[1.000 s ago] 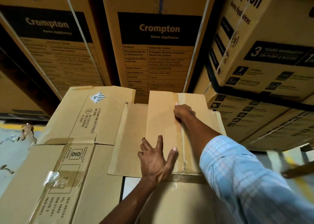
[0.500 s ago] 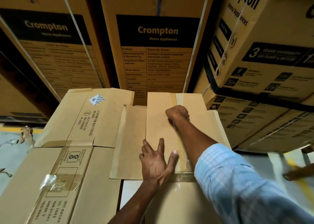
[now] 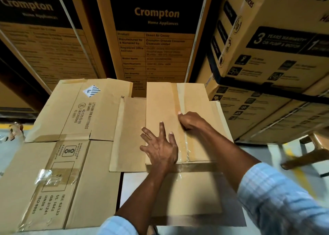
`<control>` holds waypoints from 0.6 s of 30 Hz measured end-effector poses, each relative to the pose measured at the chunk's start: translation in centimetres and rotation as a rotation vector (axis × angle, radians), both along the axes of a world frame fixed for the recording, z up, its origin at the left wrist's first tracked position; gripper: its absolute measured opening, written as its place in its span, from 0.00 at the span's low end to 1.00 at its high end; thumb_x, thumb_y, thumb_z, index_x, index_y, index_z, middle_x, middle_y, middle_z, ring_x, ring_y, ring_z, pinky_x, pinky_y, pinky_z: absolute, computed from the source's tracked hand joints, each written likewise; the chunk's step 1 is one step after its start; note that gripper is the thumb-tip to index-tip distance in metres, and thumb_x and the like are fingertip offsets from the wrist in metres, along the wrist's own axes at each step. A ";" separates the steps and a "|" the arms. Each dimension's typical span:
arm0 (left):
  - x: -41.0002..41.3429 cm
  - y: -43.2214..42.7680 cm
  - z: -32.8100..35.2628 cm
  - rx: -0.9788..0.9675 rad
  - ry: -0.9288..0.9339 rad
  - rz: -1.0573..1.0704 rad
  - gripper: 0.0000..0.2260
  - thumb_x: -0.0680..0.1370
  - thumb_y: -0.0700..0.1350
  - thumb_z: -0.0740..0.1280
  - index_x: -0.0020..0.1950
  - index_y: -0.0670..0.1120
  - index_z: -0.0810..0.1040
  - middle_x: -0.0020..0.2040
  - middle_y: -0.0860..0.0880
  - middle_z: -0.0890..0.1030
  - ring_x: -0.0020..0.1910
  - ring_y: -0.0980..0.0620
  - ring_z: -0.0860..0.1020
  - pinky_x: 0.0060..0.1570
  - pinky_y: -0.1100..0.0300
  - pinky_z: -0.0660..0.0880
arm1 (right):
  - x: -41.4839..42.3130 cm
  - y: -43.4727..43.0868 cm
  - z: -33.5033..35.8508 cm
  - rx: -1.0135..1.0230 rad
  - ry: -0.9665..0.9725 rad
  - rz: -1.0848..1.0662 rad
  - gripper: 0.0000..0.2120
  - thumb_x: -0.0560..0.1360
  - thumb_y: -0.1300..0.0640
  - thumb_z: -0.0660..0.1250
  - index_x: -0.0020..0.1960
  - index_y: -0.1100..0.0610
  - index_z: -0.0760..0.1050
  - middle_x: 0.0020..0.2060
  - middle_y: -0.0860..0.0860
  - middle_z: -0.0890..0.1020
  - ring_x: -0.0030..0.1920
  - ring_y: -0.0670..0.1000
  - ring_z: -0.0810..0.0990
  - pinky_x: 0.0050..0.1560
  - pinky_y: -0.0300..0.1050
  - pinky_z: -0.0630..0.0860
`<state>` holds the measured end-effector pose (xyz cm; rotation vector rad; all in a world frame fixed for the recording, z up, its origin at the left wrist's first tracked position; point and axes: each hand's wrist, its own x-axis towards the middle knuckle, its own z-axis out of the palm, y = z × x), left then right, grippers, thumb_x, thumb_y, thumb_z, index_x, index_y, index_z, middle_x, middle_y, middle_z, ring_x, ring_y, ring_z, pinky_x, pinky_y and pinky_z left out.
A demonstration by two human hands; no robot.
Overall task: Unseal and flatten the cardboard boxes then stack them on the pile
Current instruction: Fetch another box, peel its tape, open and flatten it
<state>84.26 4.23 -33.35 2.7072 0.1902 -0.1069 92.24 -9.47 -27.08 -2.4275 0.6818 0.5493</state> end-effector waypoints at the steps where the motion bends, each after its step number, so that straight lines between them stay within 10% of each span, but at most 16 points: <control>1: 0.1 -0.1 -0.1 0.007 0.000 0.010 0.27 0.82 0.64 0.47 0.81 0.61 0.54 0.79 0.33 0.51 0.75 0.33 0.57 0.61 0.35 0.62 | -0.9 -0.6 -0.1 -0.005 0.018 0.067 0.31 0.83 0.36 0.52 0.66 0.59 0.77 0.64 0.59 0.79 0.59 0.60 0.78 0.58 0.50 0.71; 5: 0.0 -0.3 -0.3 0.026 -0.009 0.037 0.27 0.82 0.63 0.47 0.81 0.61 0.55 0.80 0.33 0.51 0.74 0.32 0.60 0.61 0.35 0.63 | -2.8 -1.4 0.5 -0.129 0.112 0.388 0.16 0.84 0.48 0.57 0.49 0.58 0.75 0.48 0.56 0.77 0.50 0.58 0.76 0.48 0.46 0.69; 13: 0.4 -1.1 -0.1 0.049 0.029 0.043 0.26 0.83 0.61 0.49 0.81 0.60 0.53 0.81 0.33 0.49 0.75 0.31 0.59 0.64 0.33 0.61 | -6.1 -0.9 2.5 -0.053 0.282 0.712 0.10 0.77 0.51 0.71 0.53 0.57 0.85 0.48 0.50 0.85 0.52 0.53 0.83 0.54 0.46 0.78; 18: 0.4 -1.2 -0.3 0.059 0.040 0.041 0.26 0.83 0.61 0.48 0.82 0.58 0.54 0.81 0.33 0.50 0.76 0.32 0.58 0.64 0.32 0.61 | -10.5 0.0 -1.5 0.078 -0.216 0.094 0.08 0.74 0.57 0.71 0.39 0.61 0.81 0.35 0.53 0.83 0.40 0.55 0.80 0.38 0.44 0.74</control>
